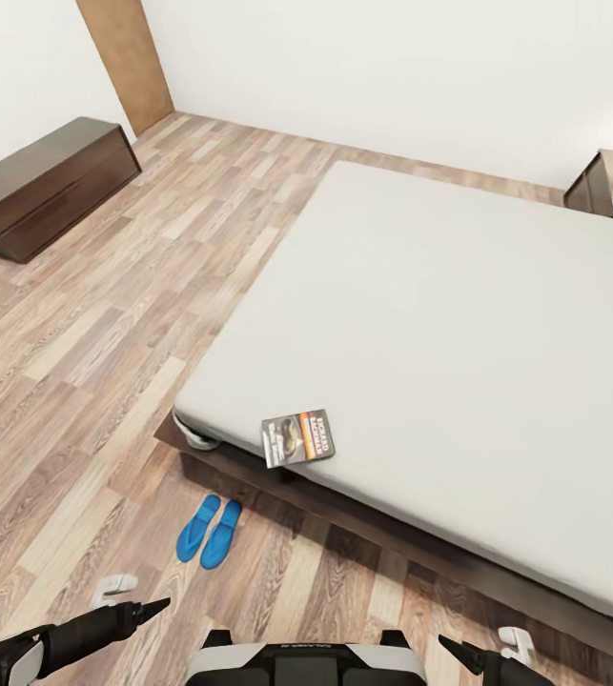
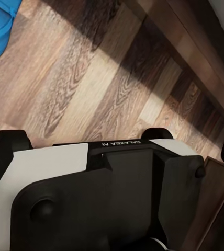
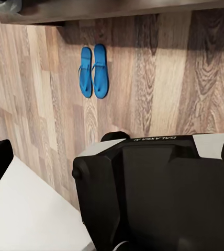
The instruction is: In the bedroom, move the book from the bed onto either nightstand, and place the two sandals side by side next to the bed.
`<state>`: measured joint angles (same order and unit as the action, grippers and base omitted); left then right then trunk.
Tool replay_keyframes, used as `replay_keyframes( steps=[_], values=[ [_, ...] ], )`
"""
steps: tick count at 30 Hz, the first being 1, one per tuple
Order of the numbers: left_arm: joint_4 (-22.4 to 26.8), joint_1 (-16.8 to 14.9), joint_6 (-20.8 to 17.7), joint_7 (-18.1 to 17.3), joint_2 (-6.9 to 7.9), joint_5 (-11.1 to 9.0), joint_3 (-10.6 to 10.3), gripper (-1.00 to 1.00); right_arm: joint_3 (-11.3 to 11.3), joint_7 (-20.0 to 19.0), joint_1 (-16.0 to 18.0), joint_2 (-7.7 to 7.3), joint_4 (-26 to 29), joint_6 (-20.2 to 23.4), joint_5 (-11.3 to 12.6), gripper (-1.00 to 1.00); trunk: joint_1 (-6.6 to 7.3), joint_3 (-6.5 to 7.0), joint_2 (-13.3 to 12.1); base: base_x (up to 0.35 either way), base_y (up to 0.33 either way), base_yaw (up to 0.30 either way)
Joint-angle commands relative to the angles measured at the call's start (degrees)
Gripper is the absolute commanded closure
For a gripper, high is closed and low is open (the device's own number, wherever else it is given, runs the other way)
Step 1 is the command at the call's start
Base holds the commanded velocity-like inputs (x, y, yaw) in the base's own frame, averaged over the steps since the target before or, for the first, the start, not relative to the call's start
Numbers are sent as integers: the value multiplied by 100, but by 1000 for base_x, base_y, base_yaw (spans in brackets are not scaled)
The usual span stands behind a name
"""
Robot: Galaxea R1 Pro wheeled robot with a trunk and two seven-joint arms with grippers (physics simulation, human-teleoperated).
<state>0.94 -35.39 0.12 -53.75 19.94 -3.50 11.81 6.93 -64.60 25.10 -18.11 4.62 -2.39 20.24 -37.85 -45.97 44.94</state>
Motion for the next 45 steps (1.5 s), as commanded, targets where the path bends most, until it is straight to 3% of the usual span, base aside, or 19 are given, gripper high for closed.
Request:
replay_keyframes(
  steps=[1,25,34,36,38,39,41,42,45],
  values=[
    [-6,-3,0,-18,1,-36,-20,-100,45,-17,3,0,-5,-25,-47,-100,-1,-4,4,0,0,45],
    [-6,-3,-3,-23,1,-36,-20,-100,45,-17,4,2,-12,-28,-58,-100,-1,-5,4,0,0,3],
    [-3,-3,-3,-30,-30,-36,-20,-100,36,1,7,71,62,93,-72,-100,-1,-5,4,0,0,0],
    [0,-3,-3,-30,-53,-36,-20,-100,36,13,11,204,142,320,-73,-100,-1,-5,4,0,0,0],
    [1,-3,-3,-26,-73,-36,-20,-100,39,29,17,503,509,860,-73,-100,-1,-5,4,0,0,0],
    [2,-3,-3,-20,-81,-36,-20,-100,43,55,19,860,1156,1514,-75,-100,-1,-5,4,0,0,0],
    [4,-3,-3,-16,-84,-33,-20,-100,44,117,20,1193,1783,1983,-77,-100,-1,-5,4,0,0,0],
    [5,-3,-3,-14,-93,-35,-20,-100,45,265,21,1380,2112,2166,-75,-100,-1,-5,4,0,0,0],
    [5,-3,-3,-13,-106,-36,-20,-100,45,624,21,1645,2363,2294,-74,-100,-1,-5,4,0,0,0]
  ],
)
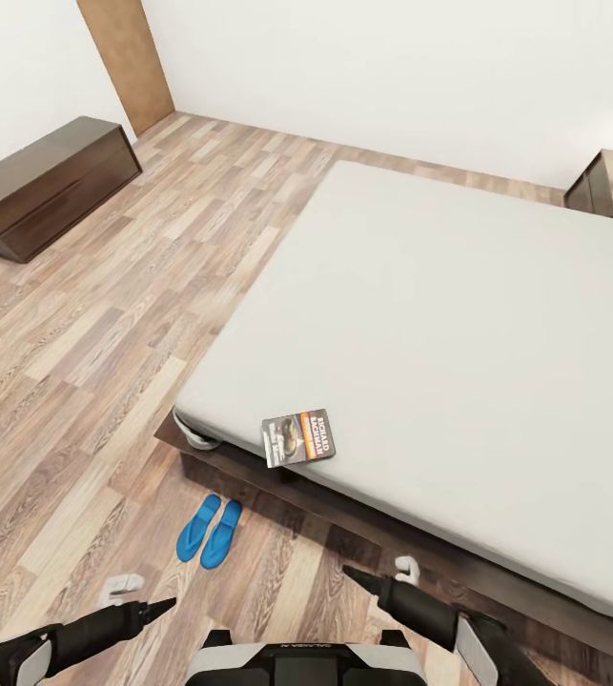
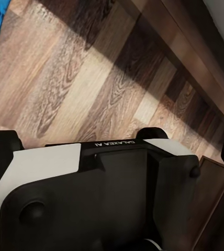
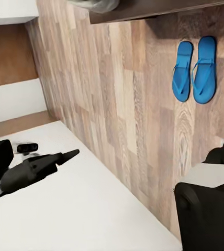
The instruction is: In the bedroom, move the book from the bed onto either nightstand, and place the two sandals side by side next to the bed.
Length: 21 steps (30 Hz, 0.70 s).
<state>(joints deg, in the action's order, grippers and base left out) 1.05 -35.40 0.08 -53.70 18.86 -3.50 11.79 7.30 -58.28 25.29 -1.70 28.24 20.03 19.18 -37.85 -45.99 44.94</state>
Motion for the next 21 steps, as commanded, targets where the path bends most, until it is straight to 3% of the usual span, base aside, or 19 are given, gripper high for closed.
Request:
replay_keyframes(
  steps=[1,5,11,15,19,21],
  values=[
    [-6,-2,0,-18,-1,-36,-19,-100,9,183,2,117,49,75,32,-100,-1,-4,4,0,0,0],
    [-8,-2,3,-18,-14,-36,-19,-100,9,897,4,399,243,107,39,-100,-1,-4,4,0,0,0],
    [-8,-2,8,-18,-81,-37,-19,-100,9,1907,10,525,410,104,83,-100,-1,-4,4,0,0,0],
    [-8,-2,9,-18,-94,-37,-19,-100,9,2082,10,583,425,70,99,-100,-1,-4,4,0,0,0],
    [-8,-2,9,-14,-104,-37,-19,-100,3,2135,11,752,421,30,102,-100,-1,-4,4,0,0,0],
    [-8,-2,16,-8,-205,-37,-19,-100,0,2160,11,872,419,4,110,-100,-1,-4,4,0,0,0]
  ],
)
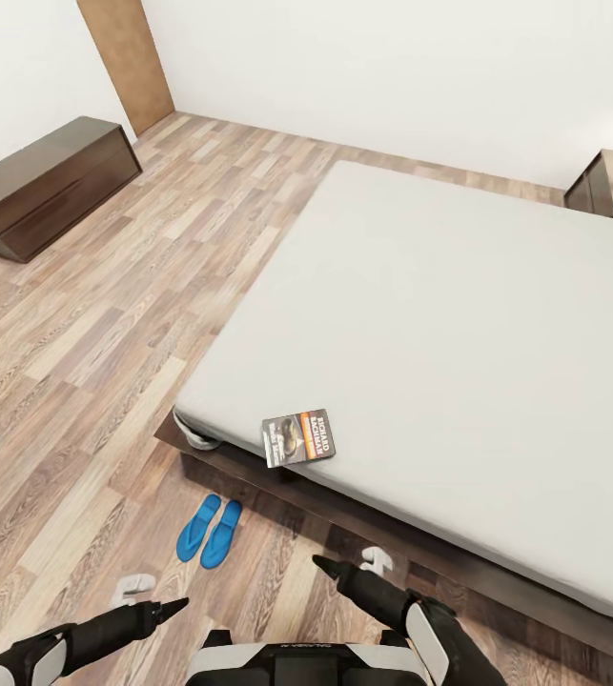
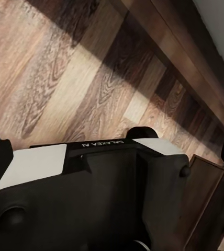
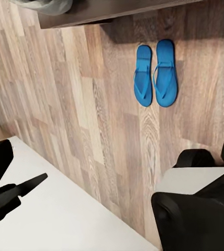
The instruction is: In the bedroom, move the book from the bed onto either nightstand, and place the two sandals side by side next to the bed.
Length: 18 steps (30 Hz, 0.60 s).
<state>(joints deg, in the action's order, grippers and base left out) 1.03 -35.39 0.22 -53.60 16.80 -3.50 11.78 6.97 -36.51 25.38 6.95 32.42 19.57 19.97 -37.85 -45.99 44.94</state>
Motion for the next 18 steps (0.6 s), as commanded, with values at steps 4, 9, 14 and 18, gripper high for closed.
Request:
replay_keyframes(
  steps=[4,9,14,18],
  values=[
    [-6,-3,4,80,-23,-37,-18,-100,27,-15,2,35,-3,-76,37,-100,-1,-4,4,0,0,0],
    [-6,-3,4,172,-59,-37,-18,-100,24,-14,2,81,-8,-757,201,-100,-1,-4,4,0,0,0],
    [-6,-3,4,182,-89,-37,-18,-100,24,-27,8,95,10,-1245,1472,-100,-1,-4,4,0,0,0],
    [-6,-3,4,183,-96,-37,-11,-100,-44,-60,10,99,87,-1424,2221,-100,-1,-4,4,0,0,0]
  ],
)
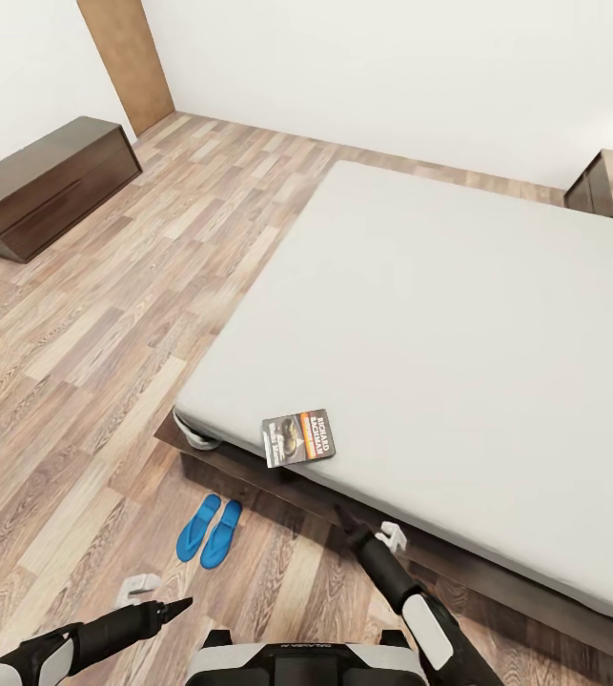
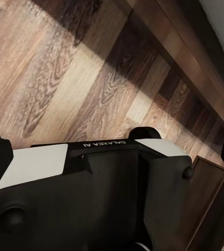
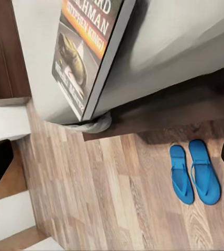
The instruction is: In the bedroom, move the book from the bed onto either nightstand, and place the two sandals side by side next to the bed.
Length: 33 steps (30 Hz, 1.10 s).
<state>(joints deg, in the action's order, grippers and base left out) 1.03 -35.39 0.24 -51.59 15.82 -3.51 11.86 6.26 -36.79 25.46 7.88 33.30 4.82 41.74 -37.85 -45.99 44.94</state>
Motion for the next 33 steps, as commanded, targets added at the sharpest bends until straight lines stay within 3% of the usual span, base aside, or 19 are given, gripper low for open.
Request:
replay_keyframes(
  steps=[1,3,6,12,16,17,19,33],
  values=[
    [-6,-3,2,-18,1,-36,-19,-100,-5,-33,2,7,10,44,81,-100,-1,-4,4,0,0,0],
    [-6,-3,2,-20,1,-36,-18,-100,-159,-36,2,9,33,32,158,-100,-1,-4,4,0,0,0],
    [-6,-3,2,-21,0,-36,-22,-100,-566,-35,5,17,135,18,265,-100,-1,-4,4,0,0,0],
    [1,-3,2,-26,0,-29,-25,-100,-900,-30,8,20,225,12,719,-100,-1,-4,4,0,0,0],
    [2,-3,2,-26,0,-28,-25,-100,-1064,-31,5,20,247,11,786,-100,-1,-4,4,0,0,0],
    [2,-3,2,-26,0,-28,-26,-100,-1227,-31,4,20,301,10,813,-100,-1,-4,4,0,0,0],
    [2,-3,2,-26,0,-28,-26,-100,-1344,-23,3,20,347,10,834,-100,-1,-4,4,0,0,0],
    [-2,-3,2,-26,0,-27,-26,-100,-1456,-37,0,3,357,18,847,-100,-1,-4,4,0,0,0]
  ],
)
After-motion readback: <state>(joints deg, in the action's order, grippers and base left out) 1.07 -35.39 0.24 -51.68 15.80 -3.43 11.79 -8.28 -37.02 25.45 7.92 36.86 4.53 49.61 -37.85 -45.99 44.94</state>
